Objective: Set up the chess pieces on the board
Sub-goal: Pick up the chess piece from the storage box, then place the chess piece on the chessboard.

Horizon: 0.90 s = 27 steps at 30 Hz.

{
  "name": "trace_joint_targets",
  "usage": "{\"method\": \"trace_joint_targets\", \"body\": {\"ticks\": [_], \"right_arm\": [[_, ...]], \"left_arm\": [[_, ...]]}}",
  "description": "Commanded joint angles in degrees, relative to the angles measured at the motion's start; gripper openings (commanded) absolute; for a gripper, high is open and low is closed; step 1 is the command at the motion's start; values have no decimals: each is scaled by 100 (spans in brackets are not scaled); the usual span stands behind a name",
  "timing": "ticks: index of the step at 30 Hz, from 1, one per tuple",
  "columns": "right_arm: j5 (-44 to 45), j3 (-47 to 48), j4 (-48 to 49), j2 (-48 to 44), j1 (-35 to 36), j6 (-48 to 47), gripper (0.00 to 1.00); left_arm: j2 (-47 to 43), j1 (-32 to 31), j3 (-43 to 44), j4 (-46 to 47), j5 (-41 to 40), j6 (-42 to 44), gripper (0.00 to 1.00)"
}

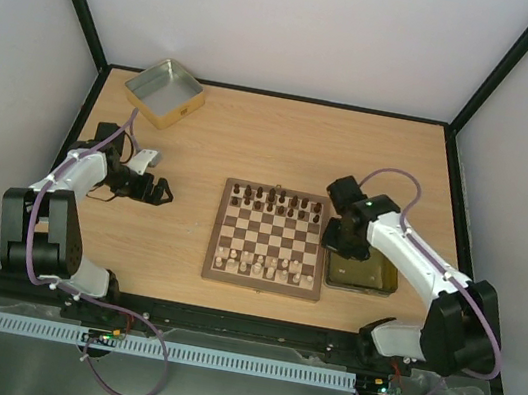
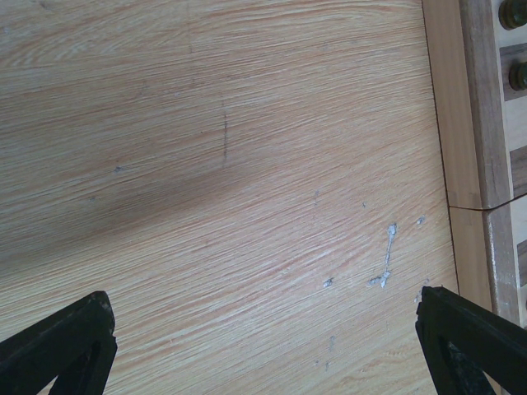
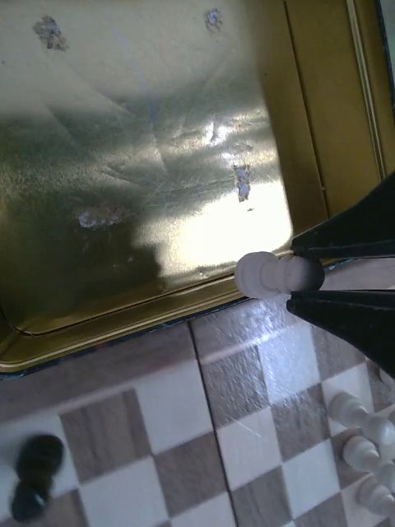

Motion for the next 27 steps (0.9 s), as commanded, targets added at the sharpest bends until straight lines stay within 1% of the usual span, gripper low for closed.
{"method": "trace_joint_targets", "body": {"ticks": [1,4,8,19,22,27], "right_arm": [[-63,66,-268,71,635,375,3],[-117,148,-237,288,1076,410,3],[-75,308,-218,602,1462,464,3],[391,326,-380,484,1520,724,3],[565,425,-540,408,1519,757,2],[560,703,-745,339,1564,681,2]], "left_arm": [[-46,56,147,-97,67,37,99],[-64,59,142,-97,54,37,99],[-94,59,134,-90,58,35,99],[-104,67,133,-97,64,37,99],[-104,66,132,-97,75,37,99],[-95,63,138,-97,70,46,99]]}}
